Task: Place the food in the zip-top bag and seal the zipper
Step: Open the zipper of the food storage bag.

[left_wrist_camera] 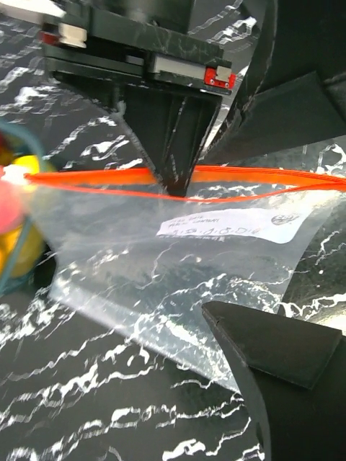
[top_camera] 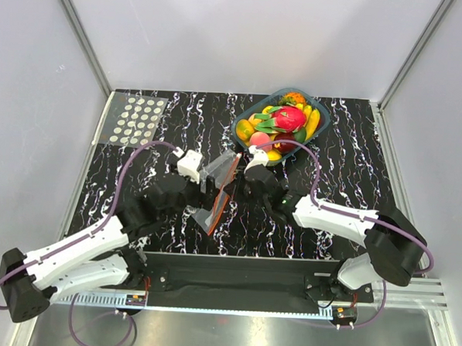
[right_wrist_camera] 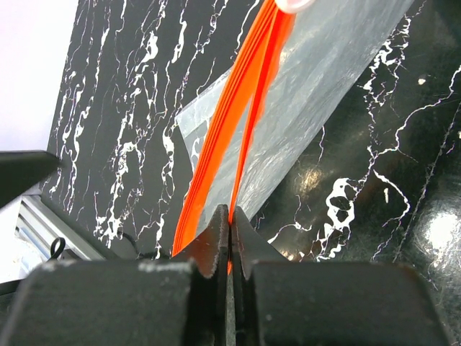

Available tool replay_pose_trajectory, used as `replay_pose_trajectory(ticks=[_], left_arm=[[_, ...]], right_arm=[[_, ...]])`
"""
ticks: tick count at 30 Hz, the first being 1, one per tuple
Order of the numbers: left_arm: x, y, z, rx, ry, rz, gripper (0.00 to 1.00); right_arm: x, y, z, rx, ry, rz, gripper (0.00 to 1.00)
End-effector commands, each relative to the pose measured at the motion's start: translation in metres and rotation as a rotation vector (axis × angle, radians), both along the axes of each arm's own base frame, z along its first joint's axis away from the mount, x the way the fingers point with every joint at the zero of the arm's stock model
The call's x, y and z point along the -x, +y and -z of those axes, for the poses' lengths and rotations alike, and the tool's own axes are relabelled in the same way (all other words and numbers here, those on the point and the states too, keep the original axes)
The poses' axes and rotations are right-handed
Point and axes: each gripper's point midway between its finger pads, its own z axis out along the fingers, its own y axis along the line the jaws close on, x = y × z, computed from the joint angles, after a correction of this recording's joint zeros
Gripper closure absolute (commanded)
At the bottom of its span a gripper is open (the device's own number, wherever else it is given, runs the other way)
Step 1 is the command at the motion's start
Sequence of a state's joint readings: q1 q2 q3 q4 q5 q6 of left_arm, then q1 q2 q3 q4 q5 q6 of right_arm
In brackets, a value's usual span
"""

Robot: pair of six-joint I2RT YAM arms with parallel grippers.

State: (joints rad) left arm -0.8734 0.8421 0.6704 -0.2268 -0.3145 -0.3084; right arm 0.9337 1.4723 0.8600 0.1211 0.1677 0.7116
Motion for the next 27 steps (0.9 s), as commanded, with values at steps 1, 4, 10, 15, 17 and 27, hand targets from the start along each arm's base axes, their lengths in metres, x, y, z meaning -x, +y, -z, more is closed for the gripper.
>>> replay_pose_trajectory(ticks=[1, 4, 10, 15, 17, 27], left_arm=[[0.005, -0.018, -0.014, 0.011, -0.010, 0.100, 0.19], [0.004, -0.025, -0.010, 0.003, 0.004, 0.123, 0.20], [-0.002, -0.029, 0.008, -0.058, 0.046, 0.113, 0.26], [-0.009, -0.034, 0.021, -0.085, 0.065, 0.099, 0.30], [-0.012, -0.036, 0.023, -0.093, 0.069, 0.097, 0.32], [-0.039, -0.042, 0.034, -0.180, 0.056, 0.023, 0.69]], right_arm=[[-0.004, 0.007, -0.035, -0.056, -0.060, 0.005, 1.00], [-0.003, 0.006, -0.034, -0.051, -0.060, 0.005, 1.00], [-0.003, 0.006, -0.035, -0.053, -0.063, 0.005, 1.00], [-0.004, 0.007, -0.035, -0.057, -0.061, 0.006, 1.00], [-0.004, 0.008, -0.035, -0.057, -0.061, 0.006, 1.00], [0.000, 0.004, -0.026, -0.045, -0.045, 0.006, 1.00]])
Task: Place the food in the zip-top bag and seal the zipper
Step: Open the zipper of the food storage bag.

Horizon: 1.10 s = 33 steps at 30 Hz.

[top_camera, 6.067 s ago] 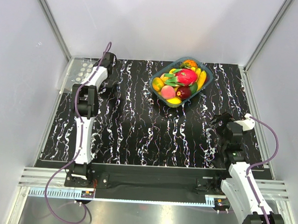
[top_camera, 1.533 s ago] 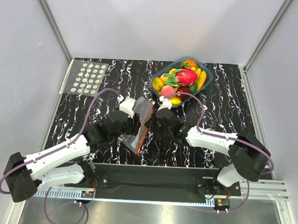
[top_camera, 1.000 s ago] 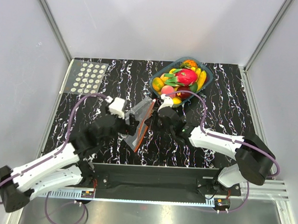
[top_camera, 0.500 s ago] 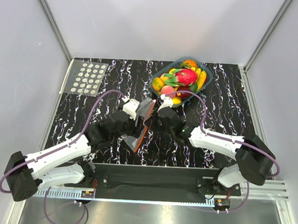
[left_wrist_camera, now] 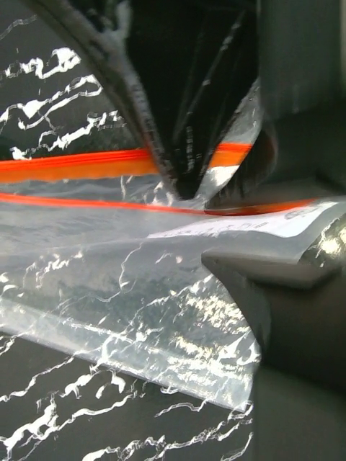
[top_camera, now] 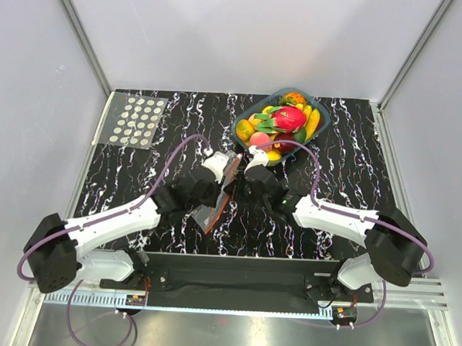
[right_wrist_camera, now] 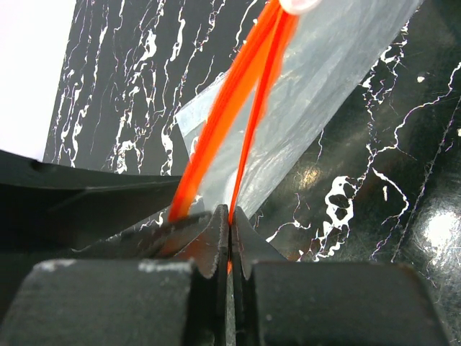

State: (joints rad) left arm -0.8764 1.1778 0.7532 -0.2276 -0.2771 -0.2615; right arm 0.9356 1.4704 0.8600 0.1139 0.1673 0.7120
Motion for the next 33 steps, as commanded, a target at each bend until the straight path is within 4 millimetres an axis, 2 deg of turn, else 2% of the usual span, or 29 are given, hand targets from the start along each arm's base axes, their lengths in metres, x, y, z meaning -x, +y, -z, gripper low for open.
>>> replay_pose_trajectory(ticks=[1, 2, 3, 4, 6, 7, 9, 11, 12, 14, 15, 16, 19, 22, 25, 28, 33], left_arm=[[-0.024, -0.007, -0.028, -0.004, -0.093, -0.043, 0.76], [-0.026, -0.001, -0.028, -0.041, -0.094, -0.065, 0.78], [-0.035, 0.012, -0.040, -0.086, -0.136, -0.137, 0.85], [-0.034, 0.027, -0.039, -0.150, -0.130, -0.172, 0.93], [-0.039, 0.050, -0.061, -0.202, -0.190, -0.266, 0.97], [-0.034, 0.062, -0.062, -0.247, -0.180, -0.289, 0.99], [-0.030, 0.066, -0.077, -0.238, -0.203, -0.325, 1.00], [-0.022, 0.068, -0.078, -0.261, -0.177, -0.333, 1.00], [-0.024, 0.073, -0.089, -0.274, -0.201, -0.367, 1.00], [-0.020, 0.088, -0.090, -0.360, -0.199, -0.416, 1.00], [-0.023, 0.100, -0.103, -0.393, -0.242, -0.481, 1.00], [-0.019, 0.110, -0.102, -0.446, -0.238, -0.507, 1.00], [-0.017, 0.121, -0.104, -0.494, -0.243, -0.575, 1.00], [-0.021, 0.122, -0.093, -0.539, -0.249, -0.611, 1.00], [-0.027, 0.110, -0.072, -0.555, -0.220, -0.606, 1.00], [-0.032, 0.097, -0.051, -0.553, -0.188, -0.589, 1.00], [-0.031, 0.077, -0.034, -0.448, -0.137, -0.535, 1.00]], right_arm=[[0.000, 0.002, -0.023, -0.041, -0.041, 0.014, 1.00], [0.001, -0.001, -0.019, -0.035, -0.029, 0.024, 1.00], [-0.001, -0.005, -0.016, -0.026, -0.025, 0.045, 1.00], [0.001, -0.009, -0.010, -0.010, -0.009, 0.056, 1.00], [-0.002, -0.017, -0.002, 0.007, 0.011, 0.113, 1.00], [-0.001, -0.021, 0.004, 0.025, 0.022, 0.125, 1.00], [-0.002, -0.021, 0.010, 0.024, 0.034, 0.134, 1.00], [-0.002, -0.015, 0.014, 0.019, 0.046, 0.124, 1.00], [-0.003, -0.013, 0.016, 0.023, 0.052, 0.120, 1.00], [-0.004, -0.010, 0.021, 0.039, 0.069, 0.117, 1.00], [-0.004, -0.010, 0.024, 0.045, 0.075, 0.119, 1.00], [-0.006, -0.010, 0.029, 0.051, 0.083, 0.125, 1.00], [-0.006, -0.011, 0.043, 0.071, 0.126, 0.116, 1.00], [-0.005, -0.023, 0.055, 0.124, 0.155, 0.152, 1.00], [-0.005, -0.029, 0.055, 0.129, 0.140, 0.170, 1.00], [-0.005, -0.027, 0.054, 0.139, 0.122, 0.141, 0.82], [-0.010, -0.027, 0.050, 0.204, 0.077, 0.097, 0.74]])
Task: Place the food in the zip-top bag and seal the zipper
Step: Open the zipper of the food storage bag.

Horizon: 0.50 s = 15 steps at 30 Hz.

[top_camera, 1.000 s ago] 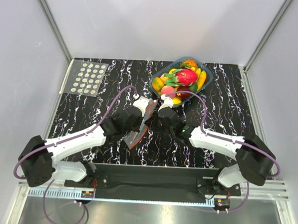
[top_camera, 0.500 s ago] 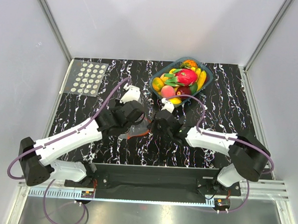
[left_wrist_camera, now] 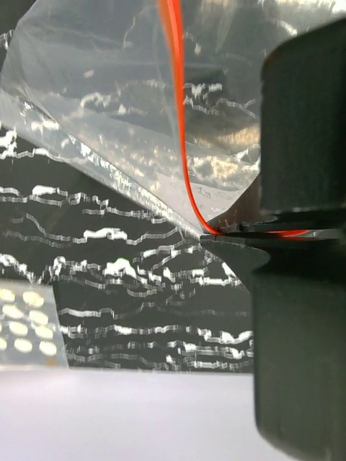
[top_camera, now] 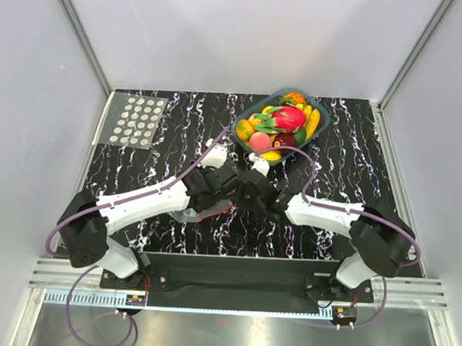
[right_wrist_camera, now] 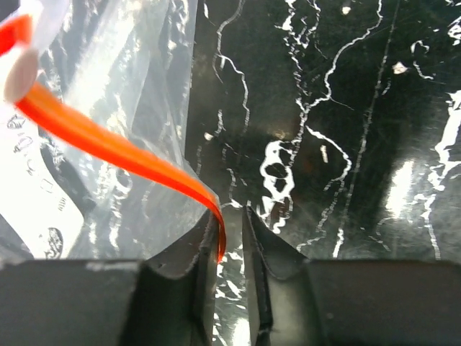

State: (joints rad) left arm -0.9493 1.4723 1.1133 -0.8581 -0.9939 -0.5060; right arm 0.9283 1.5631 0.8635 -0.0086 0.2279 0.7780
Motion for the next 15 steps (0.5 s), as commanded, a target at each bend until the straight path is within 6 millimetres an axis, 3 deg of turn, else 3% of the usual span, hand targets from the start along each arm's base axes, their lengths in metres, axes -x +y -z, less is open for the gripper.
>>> replay_pose_trajectory(ticks=[1, 6, 8, 9, 11, 15], left_arm=[[-0.007, -0.022, -0.005, 0.173, -0.053, 0.020, 1.00], [0.005, -0.042, -0.004, 0.357, -0.014, 0.130, 1.00], [0.007, -0.046, -0.009, 0.406, -0.021, 0.156, 1.00], [0.010, -0.048, -0.006, 0.418, -0.003, 0.171, 1.00], [0.013, -0.049, -0.013, 0.451, -0.010, 0.189, 1.00], [0.021, -0.055, -0.010, 0.518, 0.013, 0.233, 1.00]], right_arm=[[-0.013, -0.003, -0.009, 0.071, -0.059, -0.013, 0.73], [-0.024, -0.009, -0.007, 0.107, -0.072, 0.001, 0.72], [-0.024, -0.008, -0.004, 0.087, -0.055, -0.007, 0.94], [-0.030, -0.009, -0.007, 0.061, -0.060, 0.003, 1.00], [-0.027, -0.011, -0.001, 0.044, -0.034, -0.008, 1.00], [-0.036, -0.001, -0.010, -0.028, -0.057, -0.062, 0.99]])
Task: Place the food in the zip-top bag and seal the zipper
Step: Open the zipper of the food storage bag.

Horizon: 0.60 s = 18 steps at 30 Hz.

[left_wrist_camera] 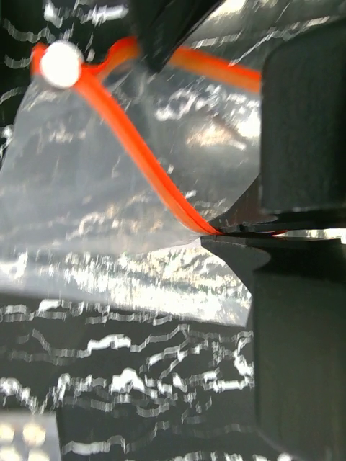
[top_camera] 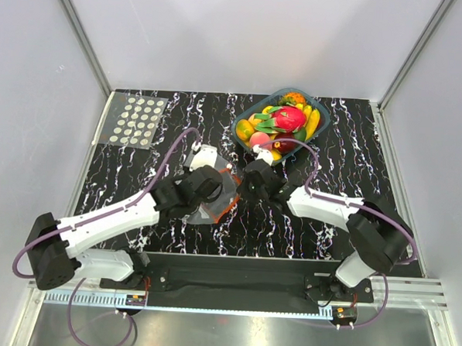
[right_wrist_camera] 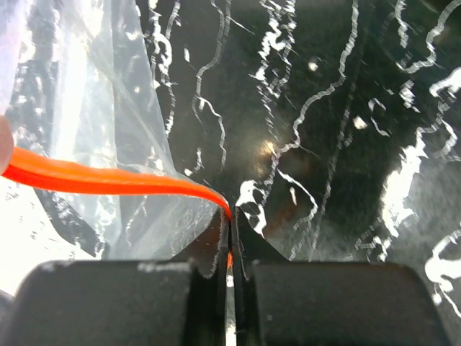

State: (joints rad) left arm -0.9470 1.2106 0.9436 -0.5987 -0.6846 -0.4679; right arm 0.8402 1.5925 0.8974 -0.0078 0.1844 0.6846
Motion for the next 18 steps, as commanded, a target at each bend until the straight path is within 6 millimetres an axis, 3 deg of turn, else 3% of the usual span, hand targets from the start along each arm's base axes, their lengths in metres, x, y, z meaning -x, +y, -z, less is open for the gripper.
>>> replay_pose_trajectory(ticks=[1, 2, 4, 7, 12, 13, 18], left_arm=[[0.001, -0.017, -0.008, 0.124, -0.007, 0.055, 1.00], [-0.002, -0.016, -0.007, 0.139, -0.003, 0.039, 1.00], [-0.006, -0.016, -0.005, 0.154, 0.005, 0.020, 1.00], [-0.017, -0.014, -0.002, 0.160, 0.025, -0.021, 1.00], [-0.033, -0.016, -0.006, 0.170, 0.032, -0.041, 1.00], [-0.035, -0.016, -0.005, 0.157, 0.039, -0.045, 1.00], [-0.042, -0.015, -0.006, 0.125, 0.029, -0.060, 1.00]], right_arm=[[-0.011, 0.015, -0.010, -0.060, -0.032, -0.070, 0.98], [-0.009, 0.018, -0.009, -0.068, -0.018, -0.101, 0.89], [-0.014, 0.024, -0.014, -0.083, -0.031, -0.149, 0.82], [-0.018, 0.027, -0.033, -0.134, -0.059, -0.176, 0.66], [-0.039, 0.008, -0.054, -0.103, -0.081, -0.129, 0.39], [-0.043, 0.007, -0.067, -0.104, -0.117, -0.124, 0.32], [-0.050, -0.018, -0.085, -0.069, -0.141, -0.076, 0.23]])
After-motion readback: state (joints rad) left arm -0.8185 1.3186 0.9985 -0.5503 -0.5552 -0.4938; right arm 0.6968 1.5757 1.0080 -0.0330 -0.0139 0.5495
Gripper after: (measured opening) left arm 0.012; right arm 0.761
